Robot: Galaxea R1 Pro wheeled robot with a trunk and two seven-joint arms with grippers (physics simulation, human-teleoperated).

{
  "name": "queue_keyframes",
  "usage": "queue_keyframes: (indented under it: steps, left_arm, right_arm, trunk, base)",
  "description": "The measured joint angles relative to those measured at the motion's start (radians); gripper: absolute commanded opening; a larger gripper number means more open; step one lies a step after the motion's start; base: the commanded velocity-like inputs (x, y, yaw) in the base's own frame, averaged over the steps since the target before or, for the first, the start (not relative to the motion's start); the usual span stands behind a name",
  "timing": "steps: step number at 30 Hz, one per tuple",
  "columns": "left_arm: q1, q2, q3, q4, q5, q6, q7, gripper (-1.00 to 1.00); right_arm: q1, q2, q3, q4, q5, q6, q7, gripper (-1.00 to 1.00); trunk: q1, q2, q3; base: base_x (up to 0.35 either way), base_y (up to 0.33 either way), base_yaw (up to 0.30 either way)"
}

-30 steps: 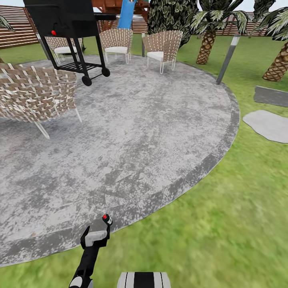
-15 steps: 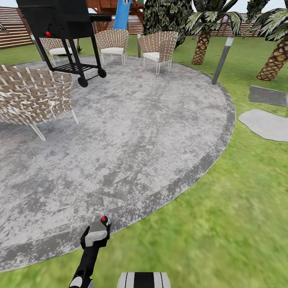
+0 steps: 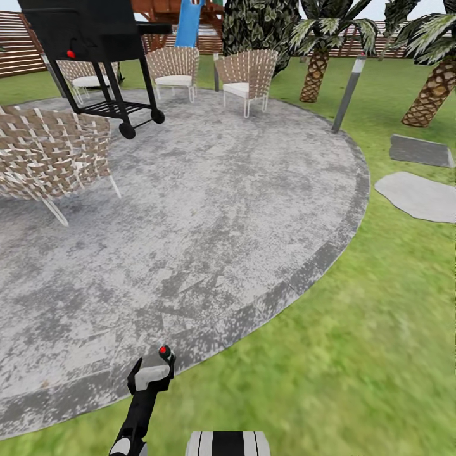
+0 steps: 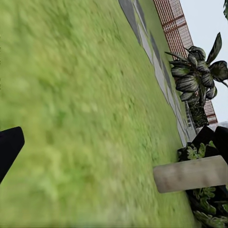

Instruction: In the garden, pick up the pesticide atomizer on the floor and spray pesticide onto both trees until each tree trunk is fully covered.

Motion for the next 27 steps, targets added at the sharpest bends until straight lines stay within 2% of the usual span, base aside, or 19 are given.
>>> queue_keyframes:
  steps: [5, 20, 27]
  left_arm:
    - [0.0, 0.0, 0.0, -0.001, -0.001, 0.0, 0.0, 1.0]
    - [0.0, -0.001, 0.0, -0.014, -0.001, -0.001, 0.0, 1.0]
    - [0.0, -0.001, 0.0, -0.027, 0.0, -0.003, 0.001, 1.0]
  right_arm:
    - [0.0, 0.001, 0.0, 0.0, 0.0, 0.0, 0.0, 1.0]
    - [0.0, 0.002, 0.0, 0.0, 0.0, -0.001, 0.0, 1.0]
    - [0.0, 0.002, 0.0, 0.0, 0.0, -0.001, 0.0, 1.0]
  trunk:
    - [0.0, 0.0, 0.0]
    - [0.007, -0.003, -0.058]
    - [0.007, -0.004, -0.058]
  base:
    - [0.003, 0.0, -0.01]
    - [0.0, 0.0, 0.0]
    - [0.0, 0.0, 0.0]
